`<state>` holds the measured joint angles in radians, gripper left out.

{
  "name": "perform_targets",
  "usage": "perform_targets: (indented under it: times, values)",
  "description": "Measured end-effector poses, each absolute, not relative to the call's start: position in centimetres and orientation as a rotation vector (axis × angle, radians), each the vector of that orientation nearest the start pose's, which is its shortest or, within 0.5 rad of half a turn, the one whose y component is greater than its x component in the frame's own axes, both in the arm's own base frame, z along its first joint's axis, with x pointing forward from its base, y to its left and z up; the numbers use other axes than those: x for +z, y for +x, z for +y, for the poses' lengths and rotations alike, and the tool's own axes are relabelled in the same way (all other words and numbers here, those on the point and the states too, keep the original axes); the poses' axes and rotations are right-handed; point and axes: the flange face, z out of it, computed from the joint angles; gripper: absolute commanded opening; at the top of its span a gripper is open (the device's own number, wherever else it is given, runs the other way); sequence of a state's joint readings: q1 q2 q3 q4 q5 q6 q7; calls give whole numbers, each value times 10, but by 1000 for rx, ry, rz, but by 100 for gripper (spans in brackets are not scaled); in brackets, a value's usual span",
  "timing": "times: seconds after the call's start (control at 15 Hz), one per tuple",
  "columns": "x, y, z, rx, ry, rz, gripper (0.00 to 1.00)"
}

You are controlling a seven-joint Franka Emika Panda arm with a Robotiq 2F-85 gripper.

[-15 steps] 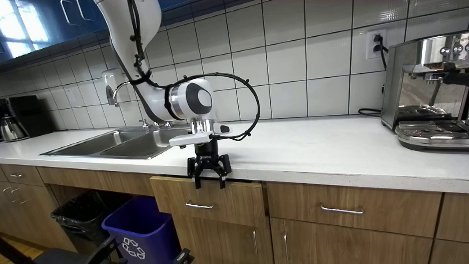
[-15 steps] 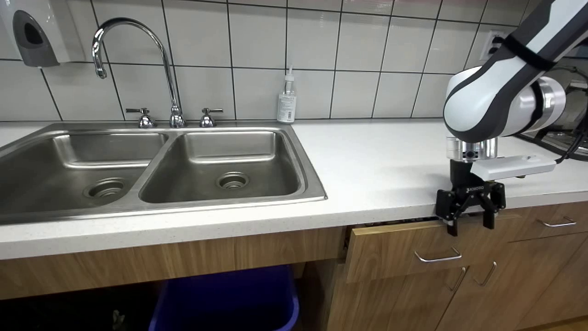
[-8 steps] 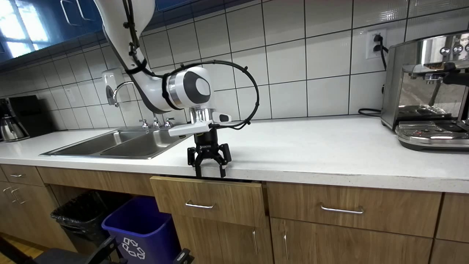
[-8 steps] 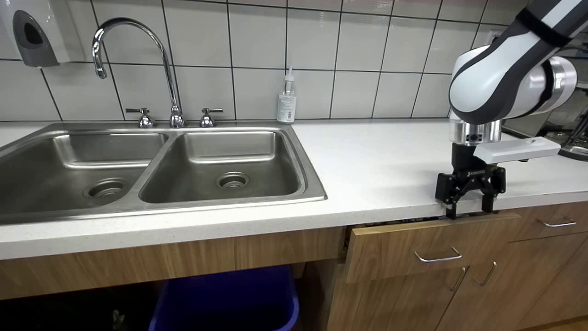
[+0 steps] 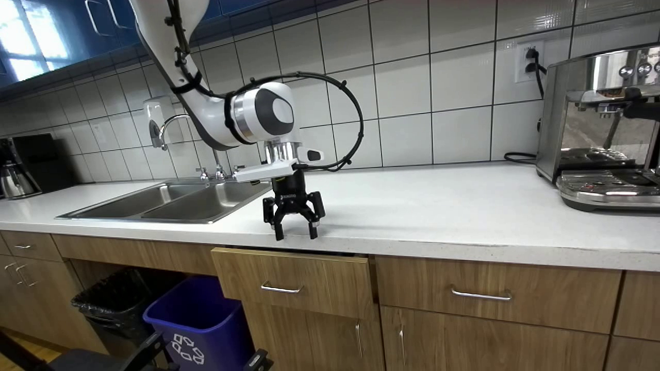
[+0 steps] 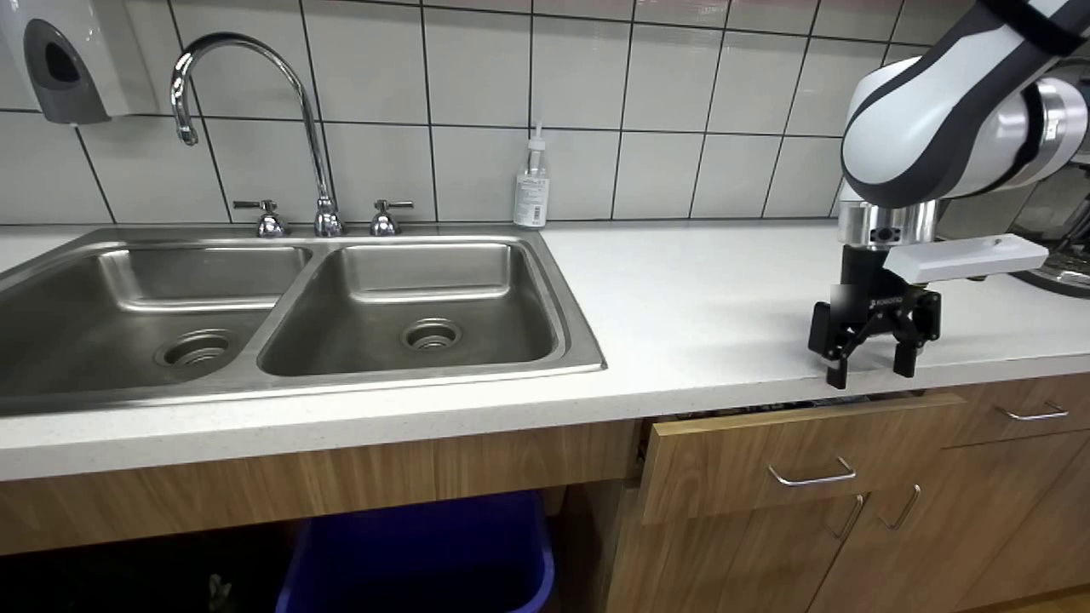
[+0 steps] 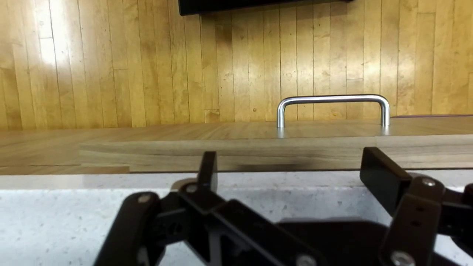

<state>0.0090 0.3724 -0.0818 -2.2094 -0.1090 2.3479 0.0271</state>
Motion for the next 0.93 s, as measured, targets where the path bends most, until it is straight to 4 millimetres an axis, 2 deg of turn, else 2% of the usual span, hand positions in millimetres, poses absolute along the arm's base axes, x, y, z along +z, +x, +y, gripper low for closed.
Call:
perform_targets:
  times: [0.4, 0.93]
  values:
    - [202, 526, -40, 353, -3215, 19, 100]
    - [246, 543, -36, 168, -3228, 12, 100]
